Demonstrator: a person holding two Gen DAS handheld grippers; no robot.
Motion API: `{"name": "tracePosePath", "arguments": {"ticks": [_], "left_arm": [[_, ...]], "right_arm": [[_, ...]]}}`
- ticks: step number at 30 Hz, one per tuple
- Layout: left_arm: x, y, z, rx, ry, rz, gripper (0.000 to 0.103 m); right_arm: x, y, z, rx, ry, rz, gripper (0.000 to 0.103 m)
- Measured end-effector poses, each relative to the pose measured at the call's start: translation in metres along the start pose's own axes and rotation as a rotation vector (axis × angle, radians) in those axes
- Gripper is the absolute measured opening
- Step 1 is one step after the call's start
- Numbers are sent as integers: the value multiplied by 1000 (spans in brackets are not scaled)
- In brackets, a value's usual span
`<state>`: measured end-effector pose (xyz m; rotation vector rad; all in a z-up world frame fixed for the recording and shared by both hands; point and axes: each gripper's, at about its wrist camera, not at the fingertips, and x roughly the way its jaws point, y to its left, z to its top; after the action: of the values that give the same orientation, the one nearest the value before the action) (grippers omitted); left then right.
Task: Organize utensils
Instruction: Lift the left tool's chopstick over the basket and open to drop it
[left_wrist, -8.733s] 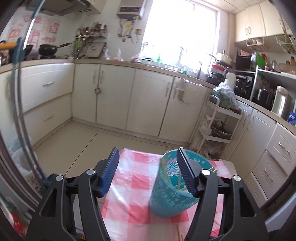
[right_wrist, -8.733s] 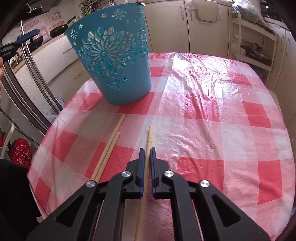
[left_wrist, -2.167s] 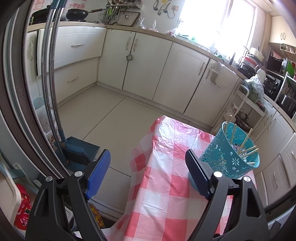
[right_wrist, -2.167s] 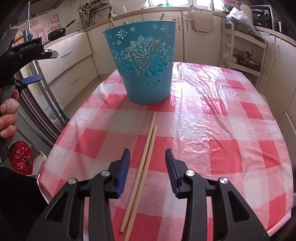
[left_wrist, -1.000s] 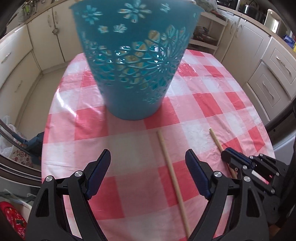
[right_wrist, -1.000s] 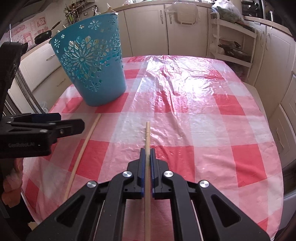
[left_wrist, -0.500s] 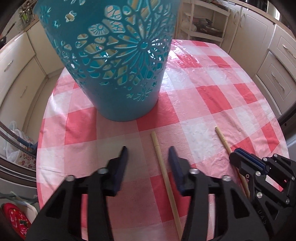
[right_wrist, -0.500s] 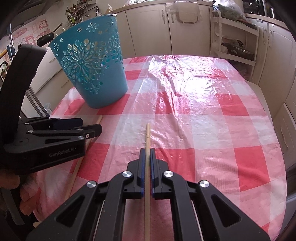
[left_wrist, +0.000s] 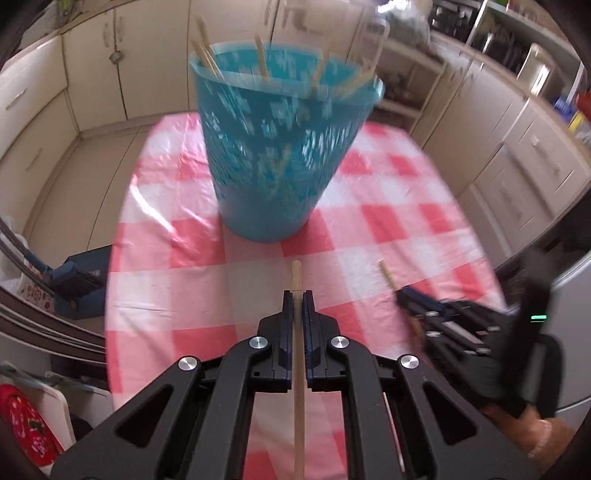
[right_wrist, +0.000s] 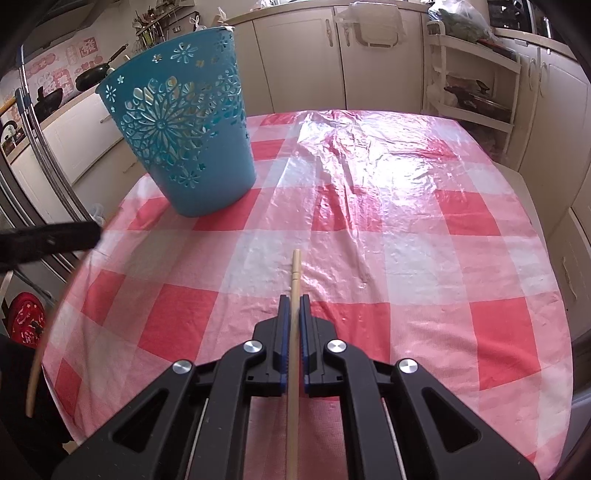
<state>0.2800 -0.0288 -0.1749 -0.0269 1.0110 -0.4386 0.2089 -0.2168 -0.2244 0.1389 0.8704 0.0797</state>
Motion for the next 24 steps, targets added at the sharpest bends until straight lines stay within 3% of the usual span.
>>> {"name": "tracePosePath", "arguments": {"ticks": [5,9,12,15,24], "left_arm": [[-86,4,50,-6,-229,-52,5],[-115,-1,107,-5,-429,-53,5],[-111,3,140,-36,-532,-43,5],[-96,6,165,-52,-615,13,5],[-46,12,183,-98,-707,120,5]], "right_arm": [[0,-1,0,18,-2,11,10],[0,1,1,21,-4,17,13],[1,0,1,29,-4,25,14],[1,0,2,31,-4,34,15],[2,0,3,22,-2,51,21]]}}
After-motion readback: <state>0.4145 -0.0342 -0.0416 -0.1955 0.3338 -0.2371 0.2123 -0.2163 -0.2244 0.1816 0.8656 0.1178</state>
